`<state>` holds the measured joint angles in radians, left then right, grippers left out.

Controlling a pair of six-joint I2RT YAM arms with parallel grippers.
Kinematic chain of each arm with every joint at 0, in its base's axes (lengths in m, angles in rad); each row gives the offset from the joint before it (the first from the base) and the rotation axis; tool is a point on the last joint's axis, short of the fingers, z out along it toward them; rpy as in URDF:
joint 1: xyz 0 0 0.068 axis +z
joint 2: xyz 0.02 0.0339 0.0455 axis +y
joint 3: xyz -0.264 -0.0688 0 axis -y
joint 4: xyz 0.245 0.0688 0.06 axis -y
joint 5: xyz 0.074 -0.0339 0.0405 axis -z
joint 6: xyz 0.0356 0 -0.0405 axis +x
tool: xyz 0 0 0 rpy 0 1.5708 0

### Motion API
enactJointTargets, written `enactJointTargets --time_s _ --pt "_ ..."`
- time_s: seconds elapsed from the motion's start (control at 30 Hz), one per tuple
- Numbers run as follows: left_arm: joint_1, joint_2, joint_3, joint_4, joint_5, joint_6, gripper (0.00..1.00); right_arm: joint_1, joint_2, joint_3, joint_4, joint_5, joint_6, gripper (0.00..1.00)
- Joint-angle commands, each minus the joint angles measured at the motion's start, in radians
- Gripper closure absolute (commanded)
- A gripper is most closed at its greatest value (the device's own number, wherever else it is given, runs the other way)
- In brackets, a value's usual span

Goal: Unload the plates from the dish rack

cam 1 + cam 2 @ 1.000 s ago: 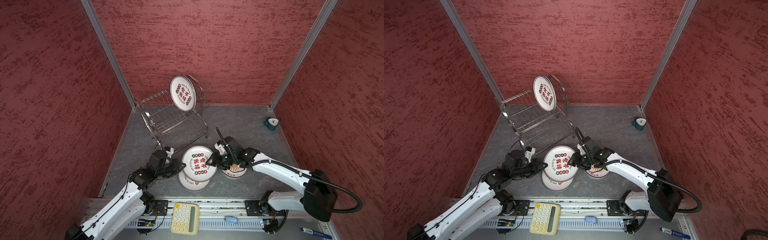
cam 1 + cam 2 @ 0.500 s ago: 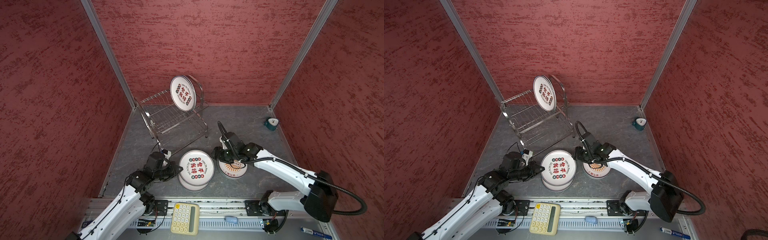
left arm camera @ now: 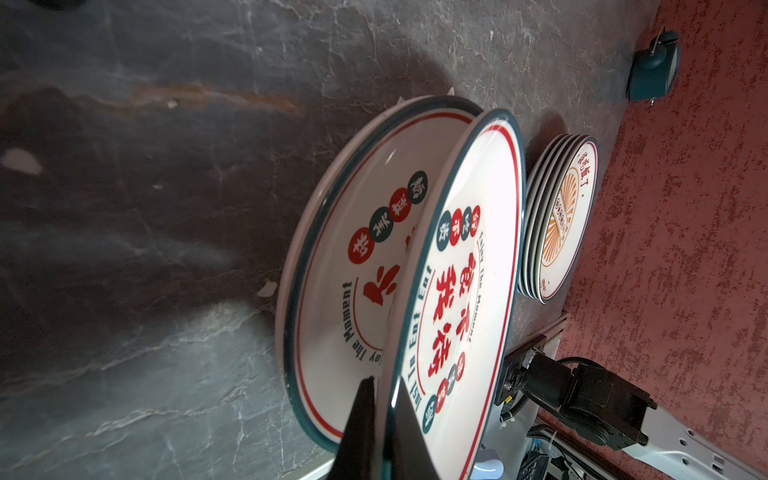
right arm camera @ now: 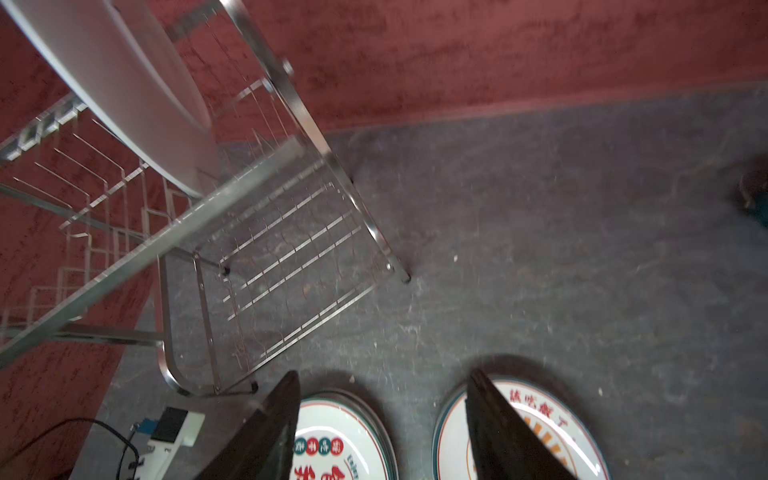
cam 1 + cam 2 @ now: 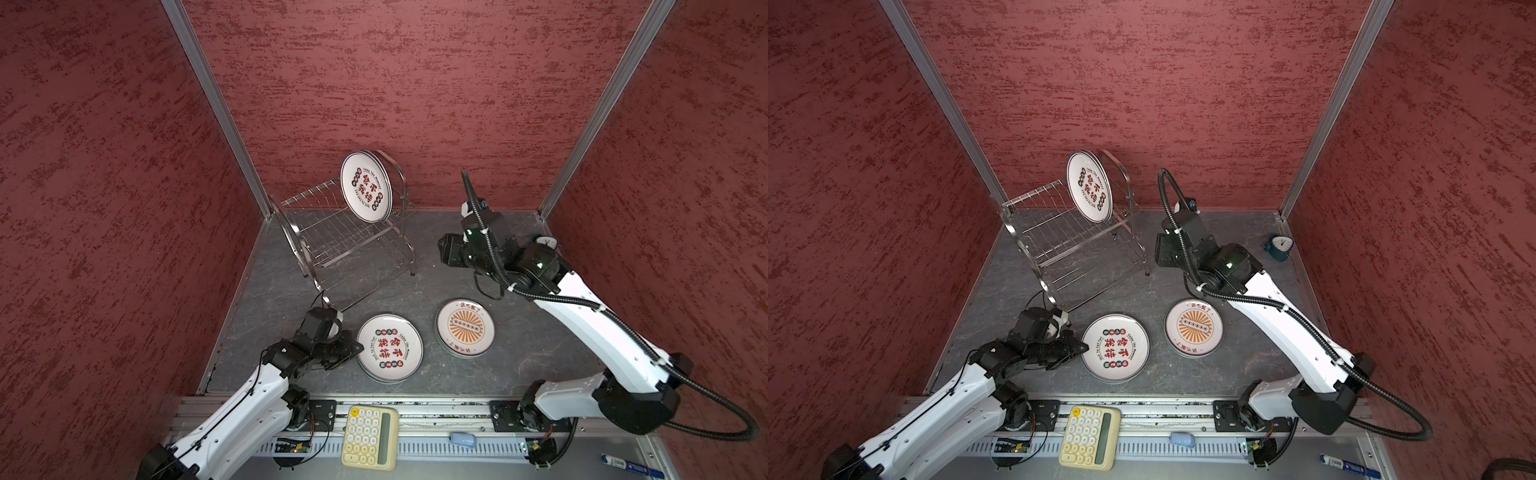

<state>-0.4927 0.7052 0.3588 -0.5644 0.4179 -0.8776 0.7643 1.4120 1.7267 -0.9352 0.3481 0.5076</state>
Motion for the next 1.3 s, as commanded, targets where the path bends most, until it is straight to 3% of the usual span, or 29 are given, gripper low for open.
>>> enactJointTargets --time_s 0.0,0.2,0.53,0.8,1.07,1.27 --pt "0.005 -0.009 0.001 0.062 0.003 0.021 1.00 0.019 0.089 0.136 -0.039 0.091 -0.168 0.36" --pt "0.005 0.015 -0.006 0.042 -0.018 0.031 1.00 0.025 0.187 0.350 0.073 0.074 -0.274 0.35" --pt "0.005 0.089 0.012 0.014 -0.047 0.049 0.99 0.039 0.328 0.538 0.188 0.040 -0.382 0.32" --pt "0.004 0.140 0.047 -0.018 -0.082 0.059 0.59 0.054 0.427 0.682 0.152 0.063 -0.429 0.27" --pt "-0.015 0.235 0.117 -0.036 -0.108 0.066 0.50 0.055 0.516 0.798 0.088 0.148 -0.450 0.23" --pt "-0.046 0.309 0.156 -0.013 -0.124 0.049 0.47 0.055 0.562 0.837 0.121 0.115 -0.451 0.22"
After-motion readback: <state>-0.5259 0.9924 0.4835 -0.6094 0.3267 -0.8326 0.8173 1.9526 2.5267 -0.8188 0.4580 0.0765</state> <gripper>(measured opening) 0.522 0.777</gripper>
